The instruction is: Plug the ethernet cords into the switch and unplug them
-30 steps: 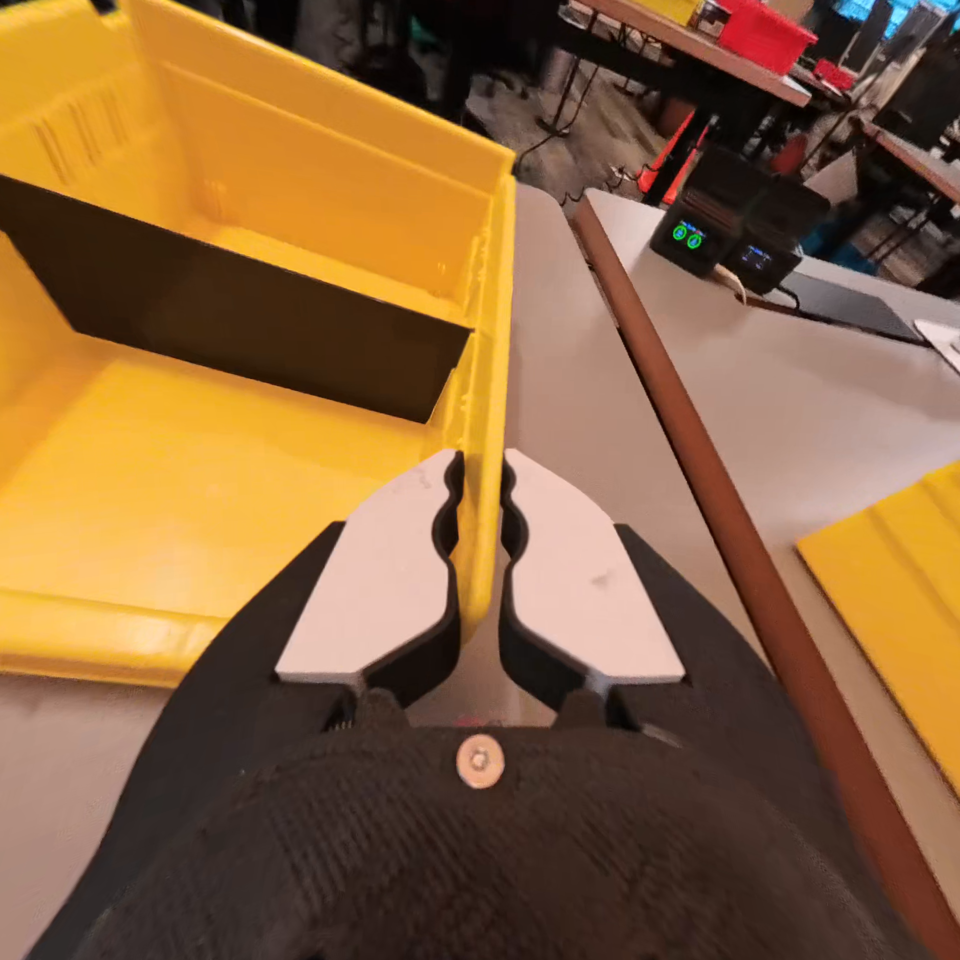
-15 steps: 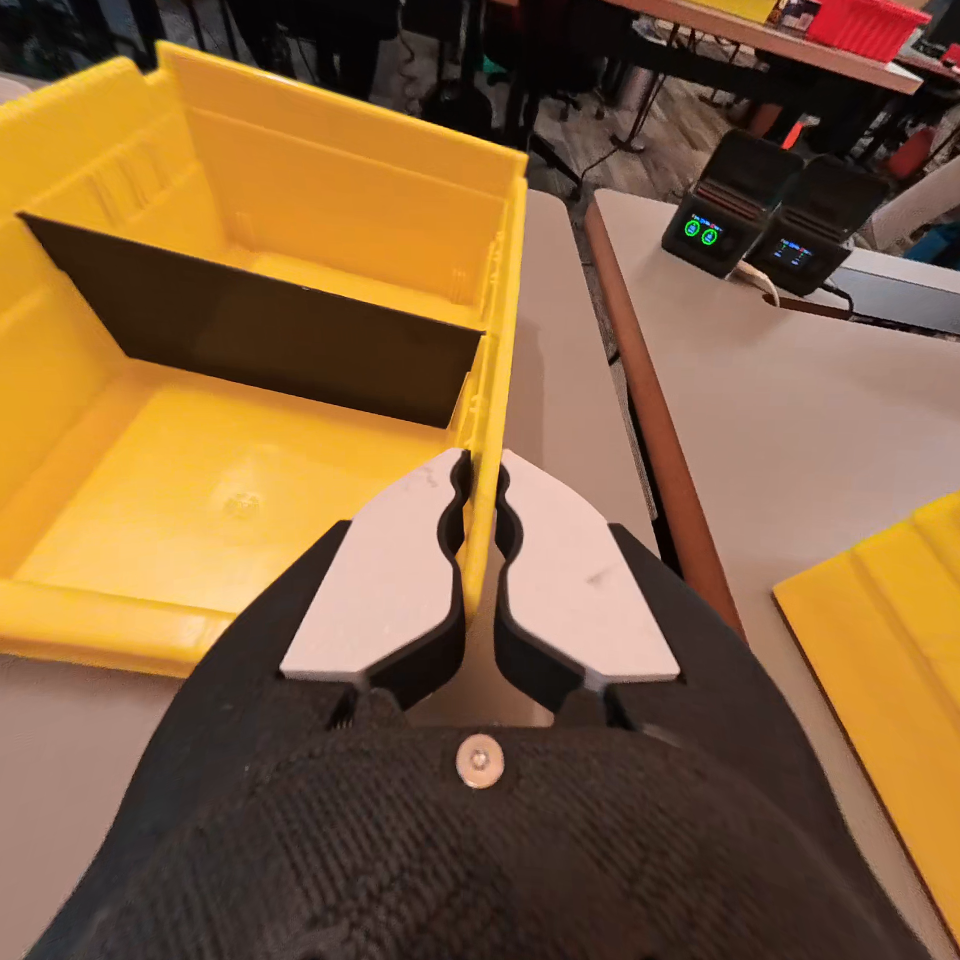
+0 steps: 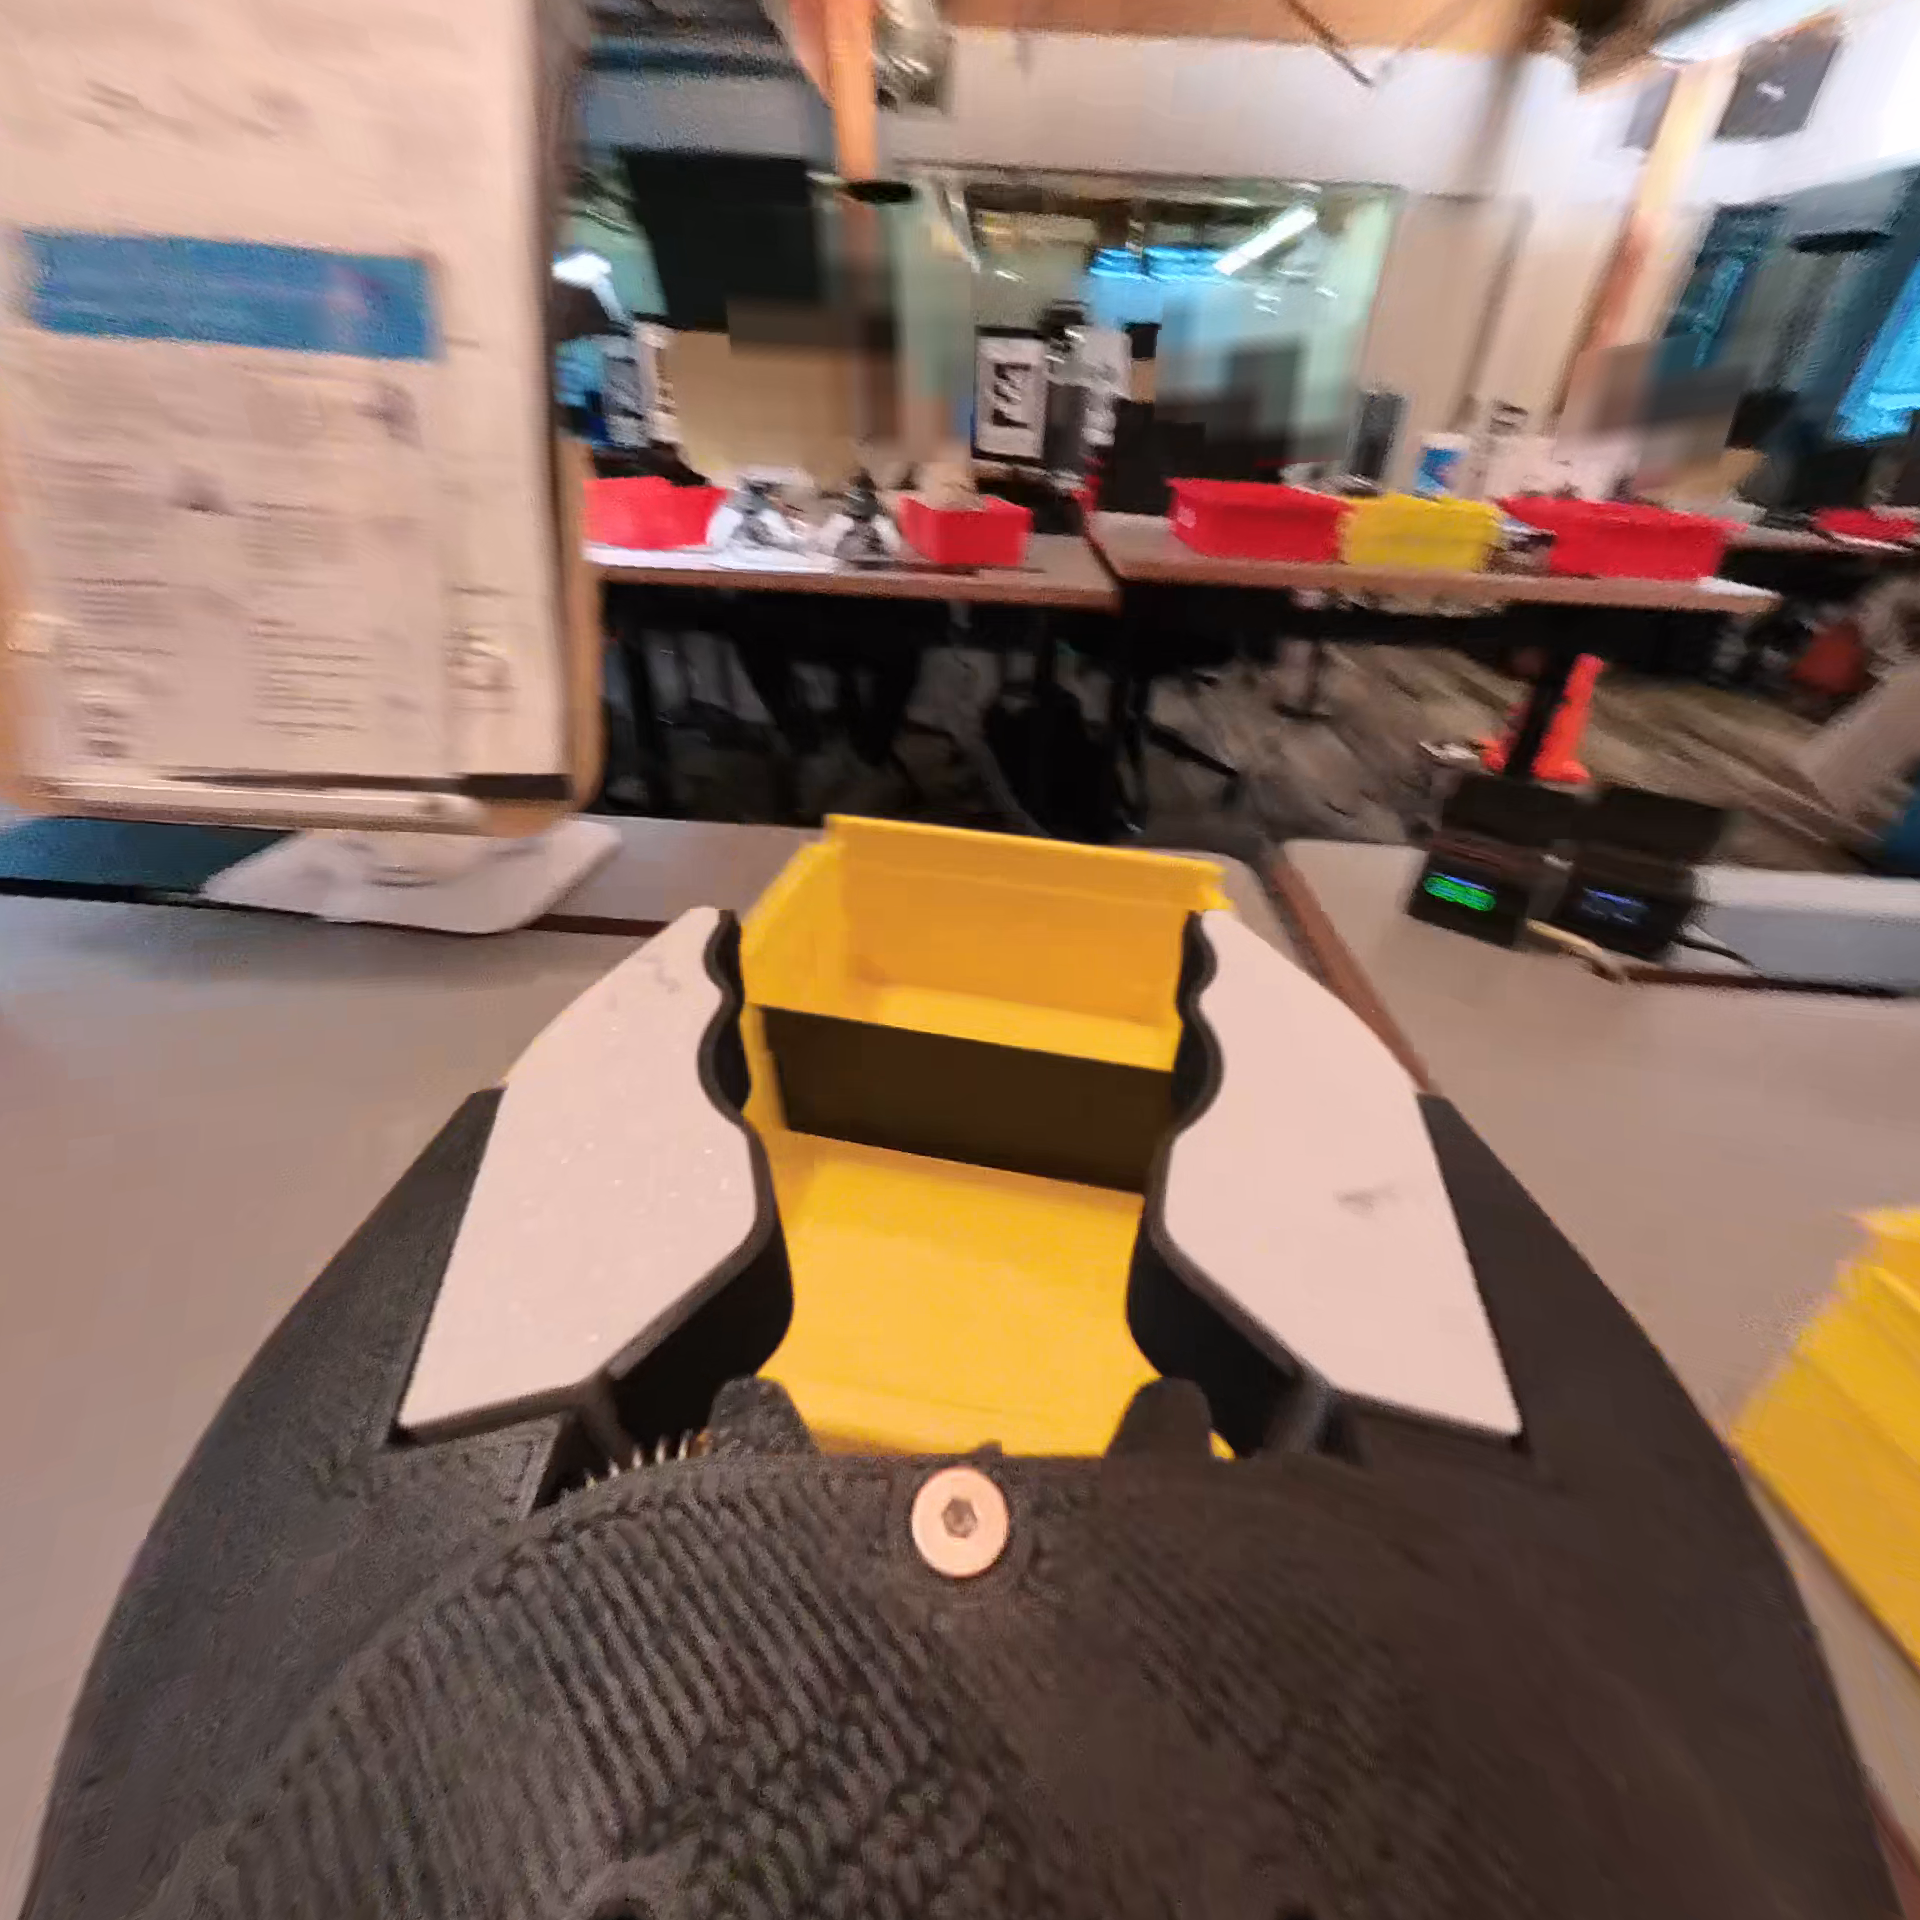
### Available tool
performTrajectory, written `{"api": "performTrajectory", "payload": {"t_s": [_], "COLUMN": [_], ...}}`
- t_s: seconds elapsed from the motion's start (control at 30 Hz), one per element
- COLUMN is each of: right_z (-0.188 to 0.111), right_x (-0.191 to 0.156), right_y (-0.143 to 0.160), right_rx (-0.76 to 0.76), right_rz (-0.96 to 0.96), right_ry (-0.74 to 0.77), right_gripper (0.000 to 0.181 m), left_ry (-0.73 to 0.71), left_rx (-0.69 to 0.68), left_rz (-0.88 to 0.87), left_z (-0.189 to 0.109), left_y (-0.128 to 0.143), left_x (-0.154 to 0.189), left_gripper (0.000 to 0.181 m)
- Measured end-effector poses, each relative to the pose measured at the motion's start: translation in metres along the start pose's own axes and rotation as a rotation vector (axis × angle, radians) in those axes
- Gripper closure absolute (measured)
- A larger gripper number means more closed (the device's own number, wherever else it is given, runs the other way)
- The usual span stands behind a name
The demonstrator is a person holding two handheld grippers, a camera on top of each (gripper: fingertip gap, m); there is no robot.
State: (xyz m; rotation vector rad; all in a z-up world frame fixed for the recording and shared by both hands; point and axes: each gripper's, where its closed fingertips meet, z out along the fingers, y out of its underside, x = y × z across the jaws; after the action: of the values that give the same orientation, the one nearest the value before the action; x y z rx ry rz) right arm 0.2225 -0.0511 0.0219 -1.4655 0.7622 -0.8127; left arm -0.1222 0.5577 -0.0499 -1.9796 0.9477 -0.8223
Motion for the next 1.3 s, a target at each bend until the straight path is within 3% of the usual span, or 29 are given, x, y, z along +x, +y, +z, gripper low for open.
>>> {"api": "performTrajectory", "payload": {"t_s": [0.07, 0.13, 0.23, 0.4, 0.53, 0.63, 0.77, 1.17, 1.3], "right_z": [0.004, 0.006, 0.009, 0.009, 0.010, 0.014, 0.017, 0.016, 0.013], "right_x": [-0.049, -0.090, -0.136, -0.164, -0.179, -0.182, -0.191, -0.201, -0.202], "right_y": [-0.005, -0.006, -0.005, 0.011, 0.015, 0.026, 0.035, 0.037, 0.034], "right_rx": [0.018, 0.034, 0.026, 0.001, 0.002, -0.025, -0.047, -0.046, -0.035], "right_rz": [-0.009, 0.007, 0.053, -0.020, -0.022, -0.034, 0.001, 0.012, -0.004], "right_ry": [-0.087, -0.190, -0.336, -0.377, -0.431, -0.435, -0.482, -0.535, -0.540], "right_gripper": [0.088, 0.090, 0.091, 0.093, 0.094, 0.095, 0.098, 0.103, 0.107], "left_ry": [0.156, 0.117, 0.005, -0.236, -0.290, -0.408, -0.479, -0.378, -0.277], "left_rx": [-0.126, -0.204, -0.372, -0.538, -0.585, -0.635, -0.647, -0.494, -0.401], "left_rz": [-0.088, -0.143, -0.260, -0.333, -0.462, -0.446, -0.474, -0.369, -0.425], "left_z": [0.023, 0.055, 0.100, 0.145, 0.169, 0.173, 0.176, 0.177, 0.176], "left_y": [0.004, 0.005, 0.020, 0.044, 0.054, 0.068, 0.069, 0.068, 0.056], "left_x": [0.040, 0.045, 0.035, 0.009, 0.011, 0.000, -0.003, -0.009, 0.002], "left_gripper": [0.120, 0.120, 0.095, 0.093, 0.095, 0.108, 0.110, 0.110, 0.111]}}
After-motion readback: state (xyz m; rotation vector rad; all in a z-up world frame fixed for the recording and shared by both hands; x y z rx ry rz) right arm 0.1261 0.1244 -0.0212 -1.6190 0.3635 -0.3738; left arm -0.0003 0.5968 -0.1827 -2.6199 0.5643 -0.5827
